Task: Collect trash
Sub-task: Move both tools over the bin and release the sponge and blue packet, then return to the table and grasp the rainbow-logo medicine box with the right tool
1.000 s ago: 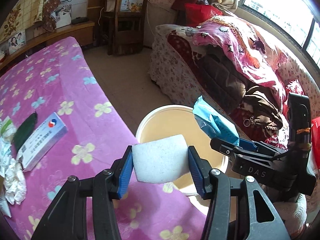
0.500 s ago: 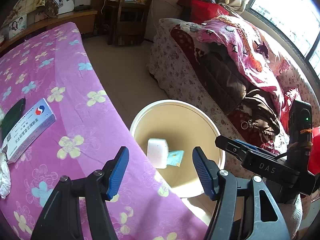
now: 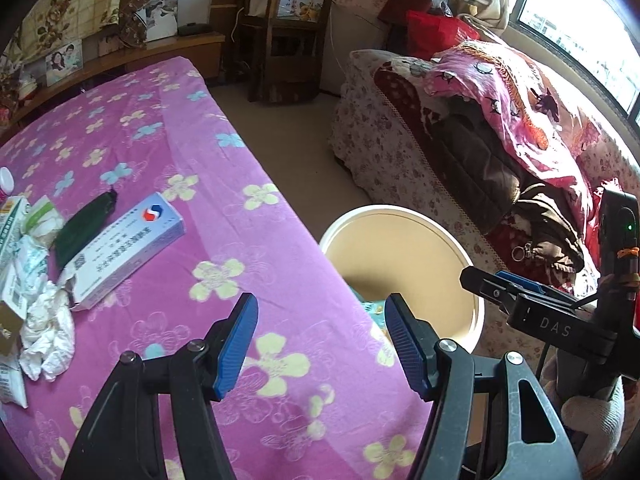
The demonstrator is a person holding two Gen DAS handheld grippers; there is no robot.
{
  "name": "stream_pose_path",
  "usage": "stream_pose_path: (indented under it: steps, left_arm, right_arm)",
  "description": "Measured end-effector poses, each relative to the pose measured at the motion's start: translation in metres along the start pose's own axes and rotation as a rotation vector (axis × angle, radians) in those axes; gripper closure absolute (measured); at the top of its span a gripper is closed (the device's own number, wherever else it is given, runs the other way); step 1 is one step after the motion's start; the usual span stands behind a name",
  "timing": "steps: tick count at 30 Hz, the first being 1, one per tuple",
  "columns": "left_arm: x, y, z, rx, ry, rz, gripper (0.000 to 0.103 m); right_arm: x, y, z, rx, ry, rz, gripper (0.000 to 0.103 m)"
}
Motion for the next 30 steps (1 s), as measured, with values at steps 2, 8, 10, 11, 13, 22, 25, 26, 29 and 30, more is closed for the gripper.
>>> stream_pose_path:
  steps: [2,8,10,11,13,22,25,26,29,30]
  left_arm:
    - [-0.002,-0.006,0.004,0.012,0.005,-0.012,0.036]
    - [-0.011,-0.027,0.029,0.050,-0.009,-0.031,0.036]
    - [-0.016,-0.036,0.041,0.071,-0.017,-0.034,0.036]
    - [-0.019,-0.040,0.049,0.080,-0.023,-0.036,0.036]
    - [-0.024,-0.047,0.066,0.096,-0.044,-0.036,0.036]
    - [-0.052,-0.070,0.162,0.131,-0.199,-0.039,0.036]
    - [-0.058,-0.071,0.187,0.148,-0.235,-0.051,0.036]
    - [-0.060,-0.072,0.196,0.157,-0.247,-0.048,0.036]
    - [-0.073,-0.083,0.224,0.170,-0.294,-0.048,0.036]
    - [-0.077,-0.088,0.234,0.179,-0.309,-0.048,0.036]
  right_arm:
    - [0.000,0.000,0.005,0.000,-0.016,-0.003,0.026]
    - [-0.002,-0.006,0.033,0.023,-0.073,-0.028,0.026]
    - [-0.005,-0.006,0.046,0.046,-0.098,-0.027,0.026]
    - [-0.007,-0.006,0.054,0.057,-0.111,-0.023,0.026]
    - [-0.012,-0.004,0.070,0.078,-0.139,-0.014,0.026]
    - [-0.027,-0.002,0.139,0.160,-0.240,0.006,0.026]
    - [-0.032,-0.001,0.163,0.186,-0.269,0.015,0.026]
    - [-0.034,0.000,0.170,0.193,-0.280,0.020,0.026]
    - [-0.041,0.003,0.192,0.217,-0.316,0.031,0.026]
    - [-0.044,0.003,0.201,0.229,-0.332,0.035,0.026]
Point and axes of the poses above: each gripper's, at about its wrist camera, not at the fingertips, and y roughly the way its jaws point, z to its left, x to its top, the point moved 4 cm from there along y, roughly the way its jaws point, and after that the axes turned 2 degrees about x, right-handed, at the moved point
